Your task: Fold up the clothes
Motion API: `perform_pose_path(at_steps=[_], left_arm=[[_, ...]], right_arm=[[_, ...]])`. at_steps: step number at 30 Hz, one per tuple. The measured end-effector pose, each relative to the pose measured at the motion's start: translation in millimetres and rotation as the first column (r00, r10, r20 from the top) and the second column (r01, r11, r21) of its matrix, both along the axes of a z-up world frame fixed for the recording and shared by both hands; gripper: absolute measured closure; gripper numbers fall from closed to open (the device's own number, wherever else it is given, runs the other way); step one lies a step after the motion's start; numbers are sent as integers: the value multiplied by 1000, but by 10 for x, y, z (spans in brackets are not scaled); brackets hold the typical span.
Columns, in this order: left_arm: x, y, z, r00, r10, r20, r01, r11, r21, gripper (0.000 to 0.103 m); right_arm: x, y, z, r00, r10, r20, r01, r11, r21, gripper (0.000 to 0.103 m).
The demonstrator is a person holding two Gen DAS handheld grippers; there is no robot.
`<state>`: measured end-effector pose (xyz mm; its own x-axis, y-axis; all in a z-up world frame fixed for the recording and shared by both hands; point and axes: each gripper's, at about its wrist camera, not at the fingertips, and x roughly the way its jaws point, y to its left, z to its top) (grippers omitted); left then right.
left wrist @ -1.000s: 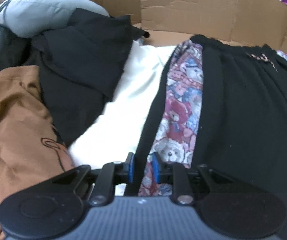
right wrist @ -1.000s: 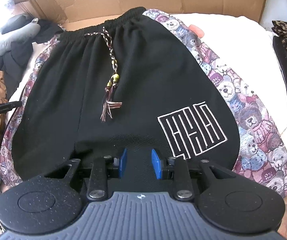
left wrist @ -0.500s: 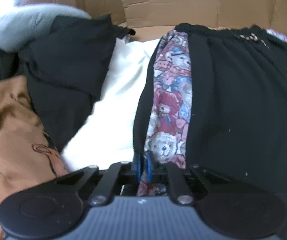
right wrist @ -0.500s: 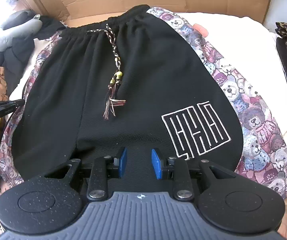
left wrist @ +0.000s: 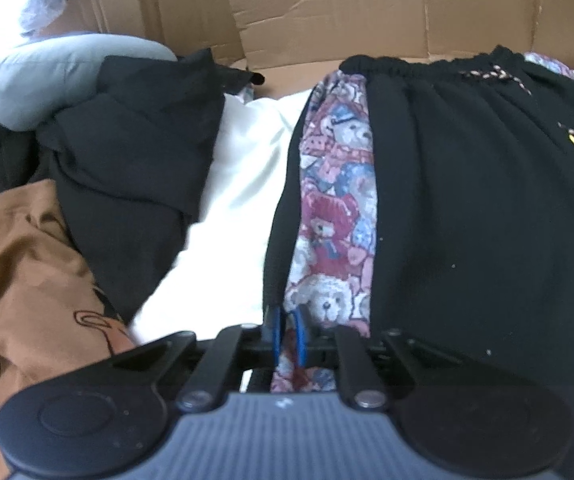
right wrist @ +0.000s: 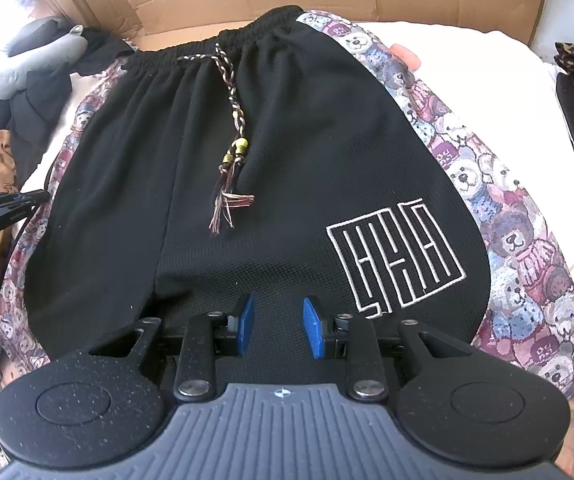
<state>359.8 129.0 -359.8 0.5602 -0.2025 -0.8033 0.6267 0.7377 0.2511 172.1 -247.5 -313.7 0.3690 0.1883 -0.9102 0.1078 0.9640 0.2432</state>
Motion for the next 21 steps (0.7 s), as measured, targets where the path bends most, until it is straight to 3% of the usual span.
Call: perform_pose_path(at_steps=[5, 8, 15, 21], left_arm=[[-75, 17, 123, 999, -25, 22, 26, 998, -55, 92], [-53, -27, 52, 999, -45, 3, 46, 999, -30, 92], [62, 54, -48, 1000, 11, -21, -11, 1000, -20, 90], [47, 80, -100, 1000, -14, -25, 14, 1000, -11, 87]], right_arm=[[-13, -38, -17, 1000, -9, -5, 9, 1000, -3, 69], [-15, -42, -33, 1000, -11, -9, 11, 1000, -1, 69], [-35, -41, -17, 1000, -1, -8, 1, 1000, 2, 69], [-33, -61, -31, 1000, -7, -15, 7, 1000, 1, 69]])
